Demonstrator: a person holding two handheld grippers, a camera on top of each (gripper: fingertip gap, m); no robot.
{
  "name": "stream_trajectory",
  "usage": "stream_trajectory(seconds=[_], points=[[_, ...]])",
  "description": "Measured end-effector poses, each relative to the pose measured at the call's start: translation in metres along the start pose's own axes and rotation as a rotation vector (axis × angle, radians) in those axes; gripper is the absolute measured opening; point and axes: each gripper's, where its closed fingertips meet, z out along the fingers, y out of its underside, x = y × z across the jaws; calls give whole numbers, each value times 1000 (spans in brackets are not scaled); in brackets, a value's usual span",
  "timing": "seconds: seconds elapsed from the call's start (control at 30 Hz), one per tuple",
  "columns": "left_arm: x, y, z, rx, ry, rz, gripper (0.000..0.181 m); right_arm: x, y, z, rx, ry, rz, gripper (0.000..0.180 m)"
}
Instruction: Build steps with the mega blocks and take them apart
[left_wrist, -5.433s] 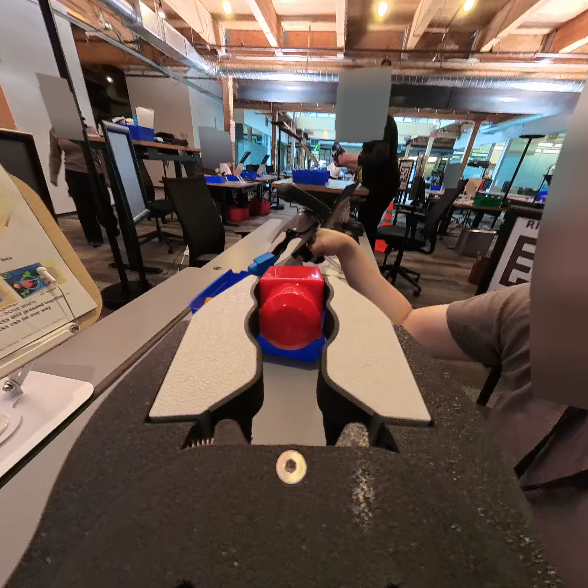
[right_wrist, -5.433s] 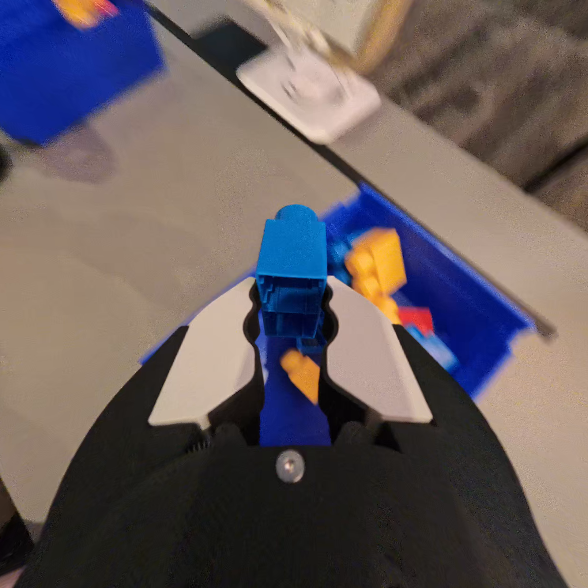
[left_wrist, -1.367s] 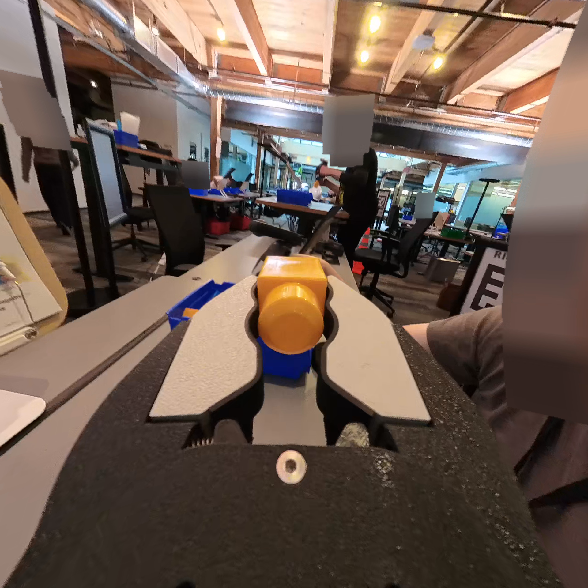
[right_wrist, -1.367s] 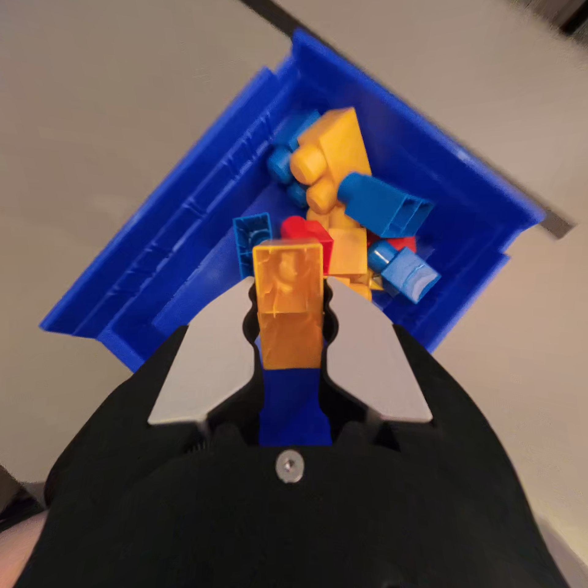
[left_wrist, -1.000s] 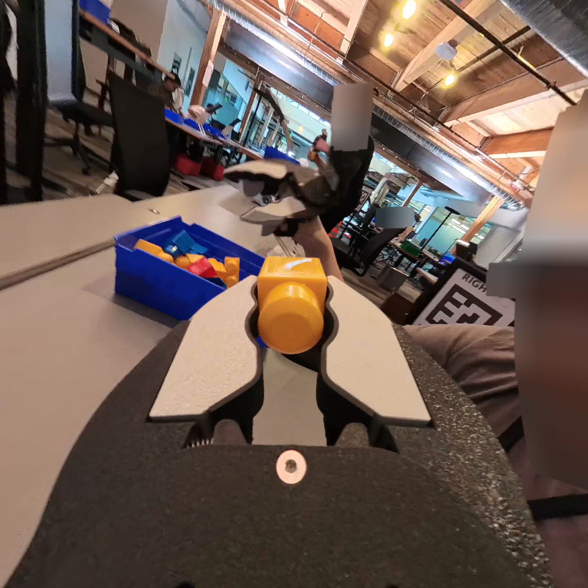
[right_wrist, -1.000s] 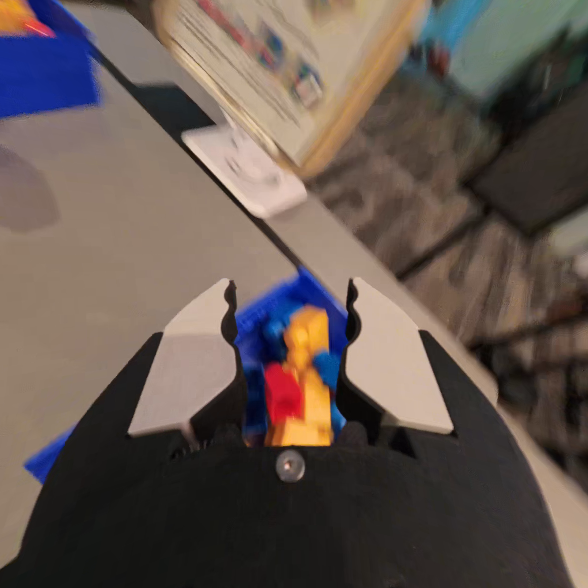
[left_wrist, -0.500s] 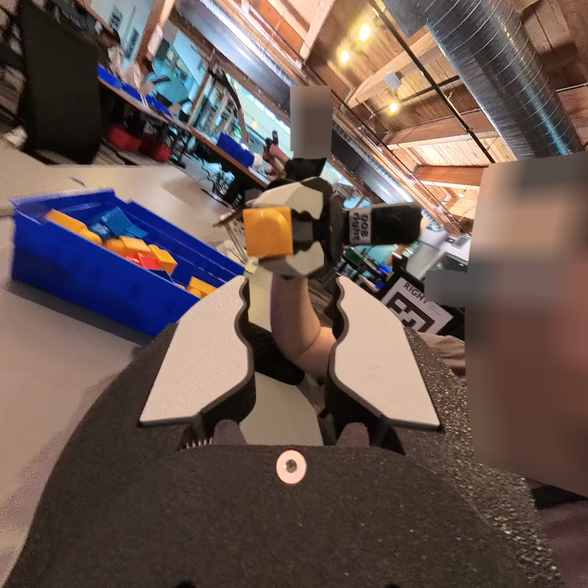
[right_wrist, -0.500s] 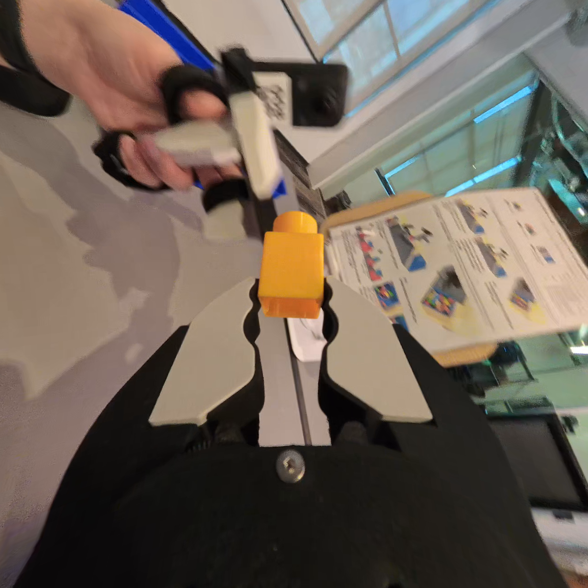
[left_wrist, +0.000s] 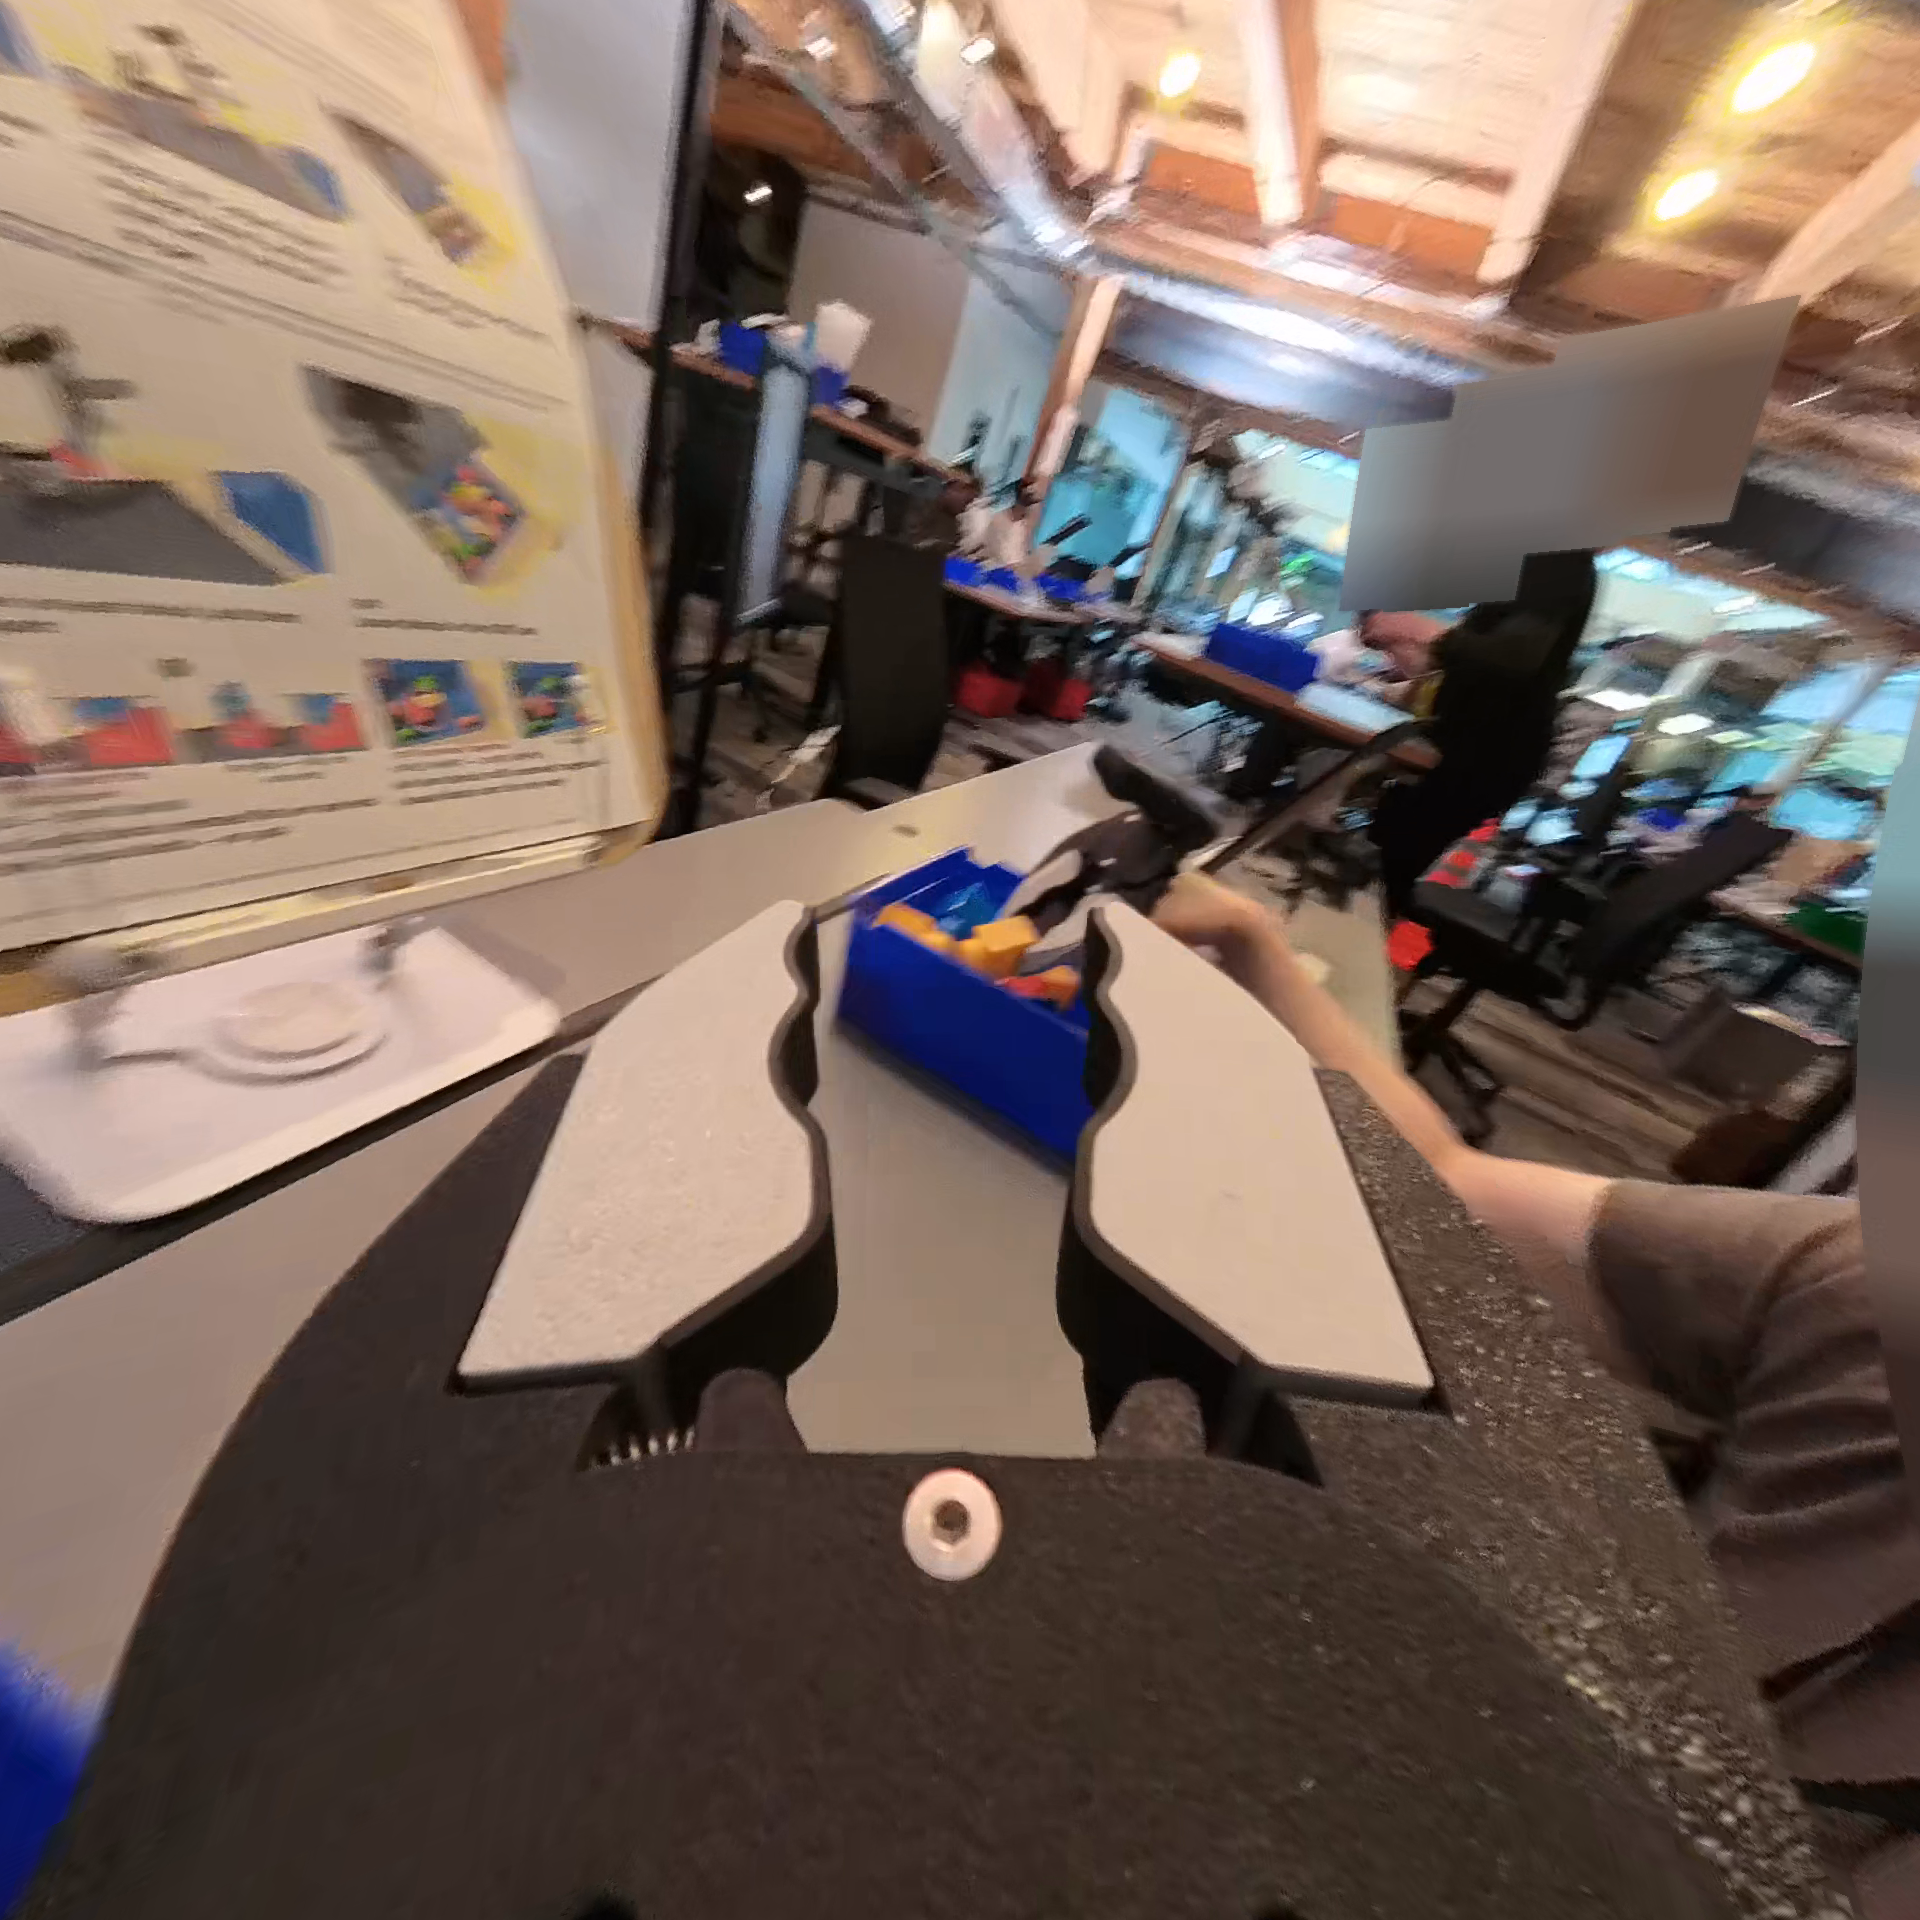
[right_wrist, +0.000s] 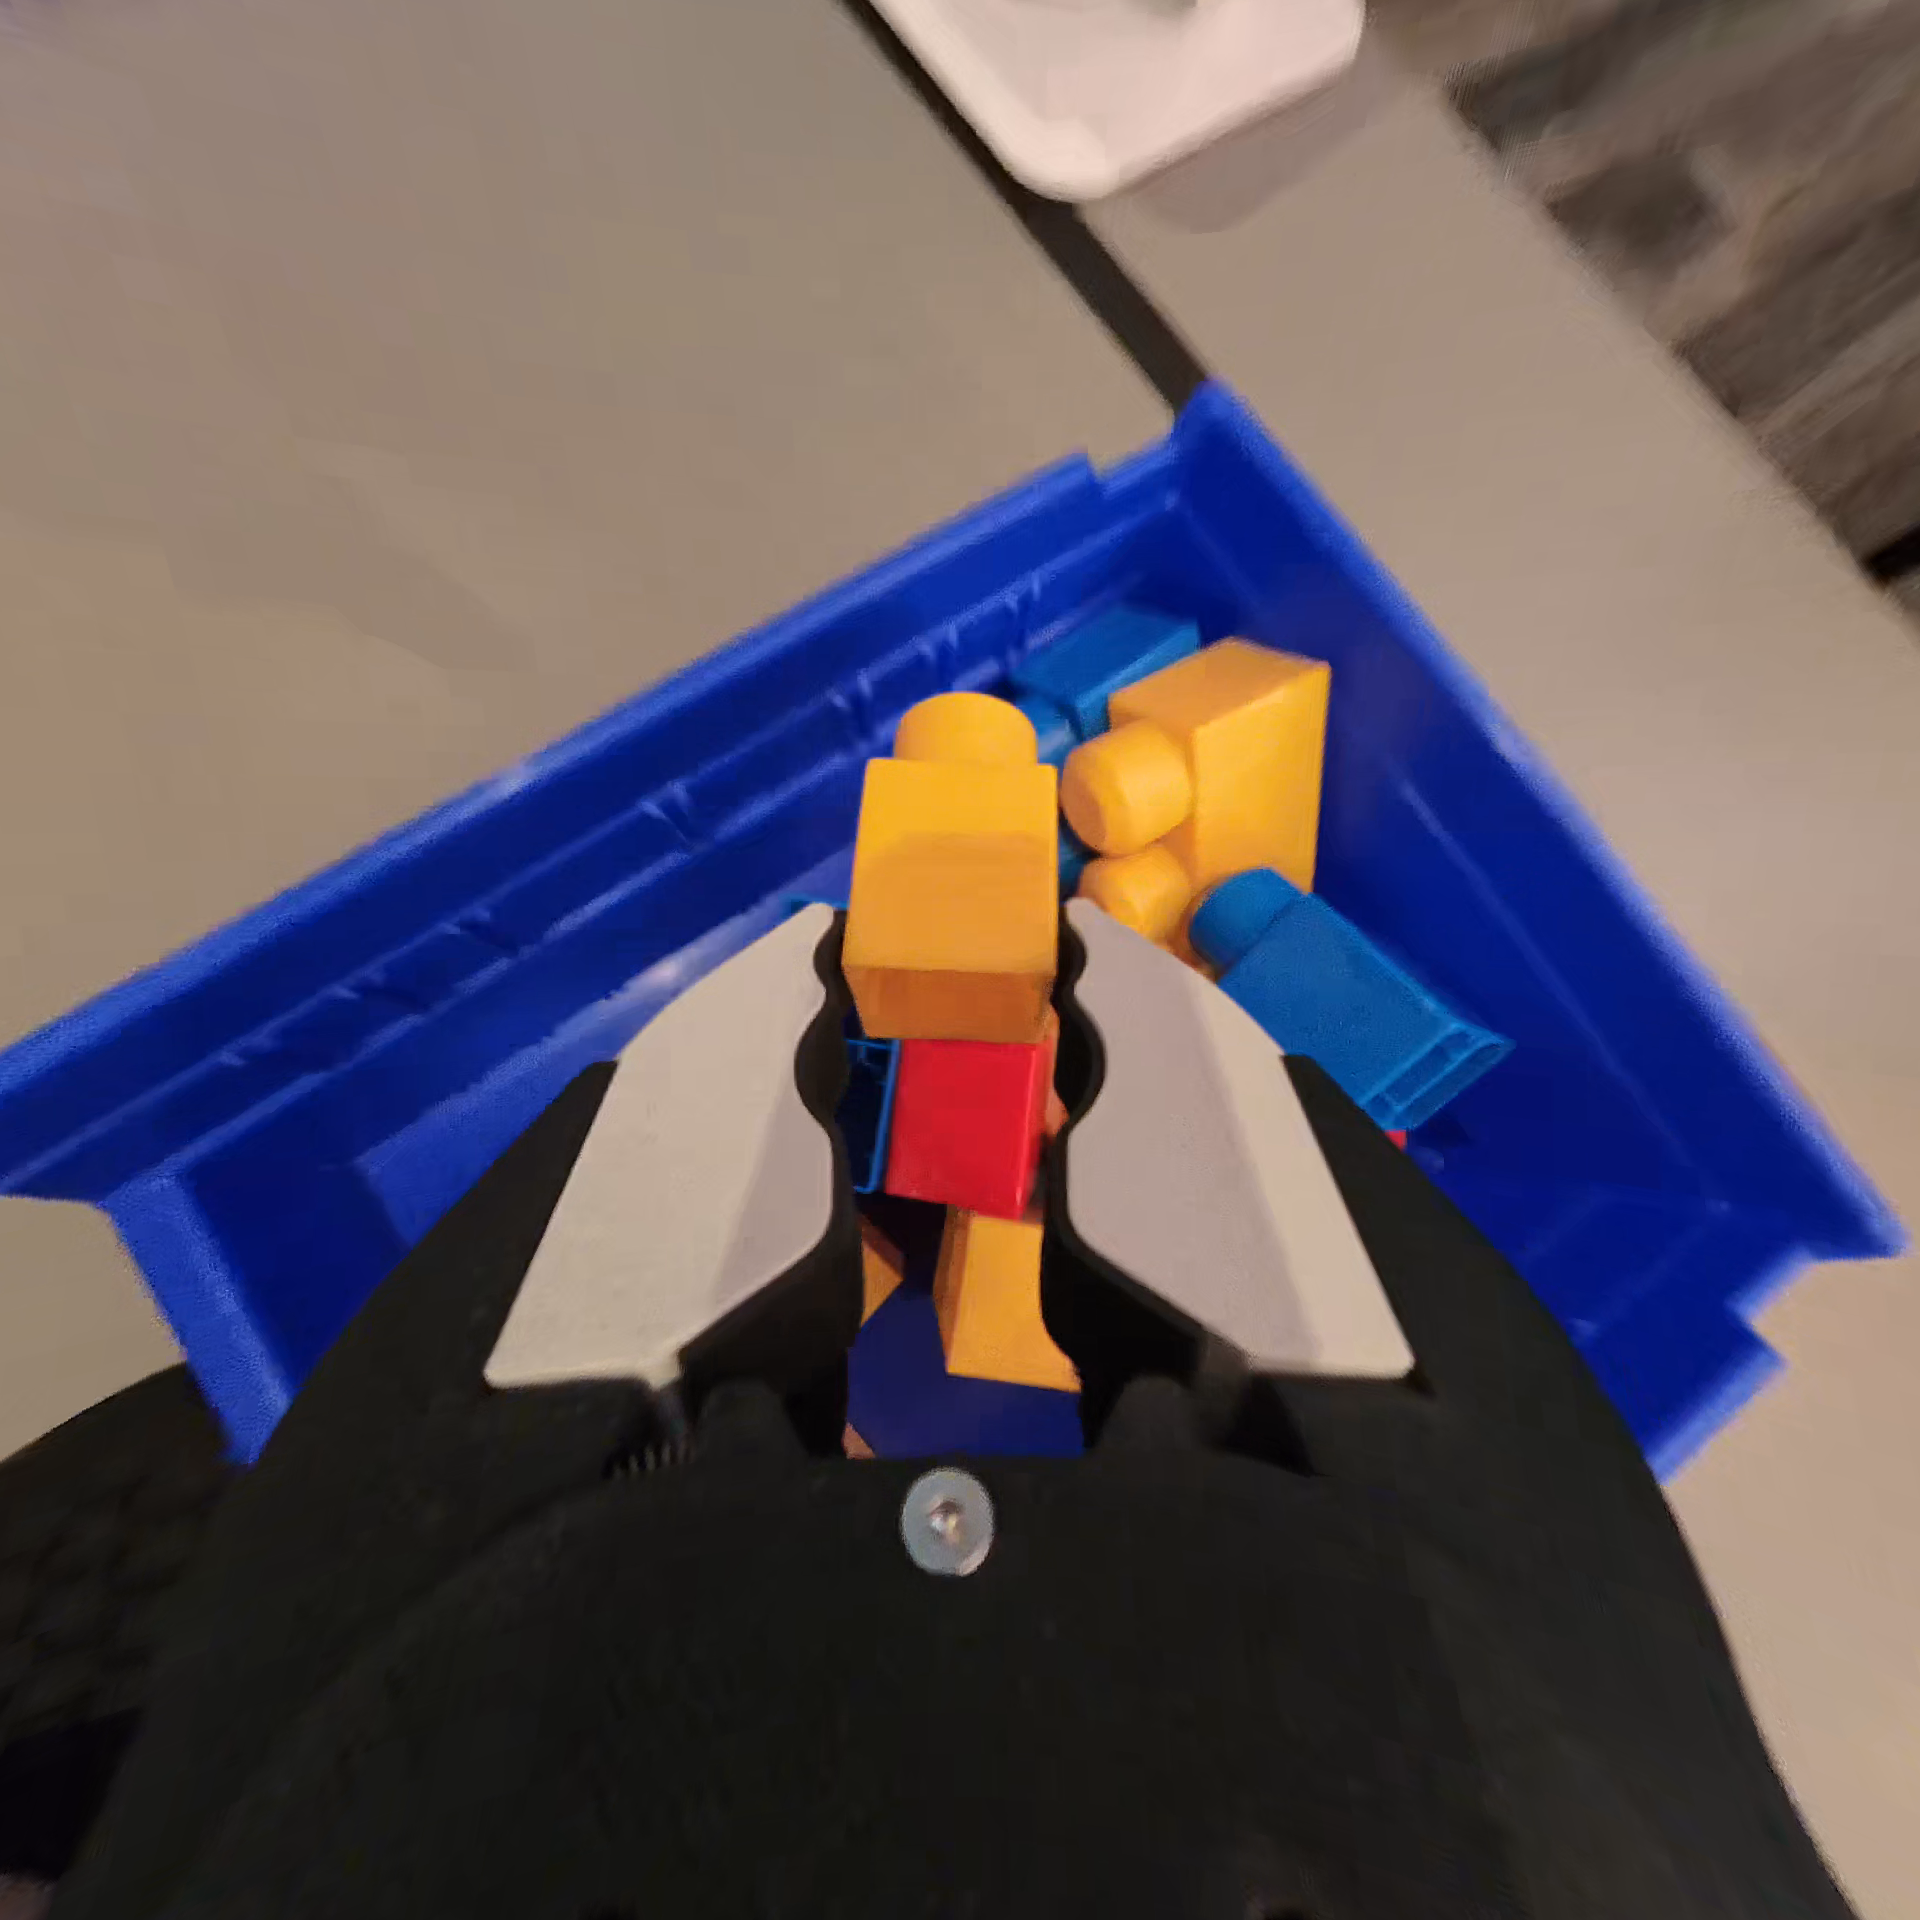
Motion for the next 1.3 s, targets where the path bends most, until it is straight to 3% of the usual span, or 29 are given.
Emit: stream_trajectory(seconds=[0.1,0.23,0.37,0.57,0.7,0.93,1.1,1.23,1.3], points=[[-47,6,-36,-108,-254,92,50,14,11,11,-82,73,20,44],[-109,25,-84,-277,-529,168,54,19,-23,-17,86,166,-19,51],[-153,39,-95,-276,-574,210,54,9,-48,-38,203,186,-54,52],[-226,87,-93,-380,-704,192,55,4,-51,-34,175,207,-101,52],[-249,118,-91,-507,-748,206,58,1,-48,-25,133,201,-122,52],[-273,154,-83,-657,-819,244,41,-4,-45,-13,91,179,-139,51],[-270,140,-92,-656,-857,257,38,-5,-43,-8,65,172,-147,51],[-230,71,-99,-378,-829,212,38,-4,-51,-12,74,219,-168,51],[-187,32,-85,-188,-691,159,38,-6,-70,-19,126,289,-190,51]])
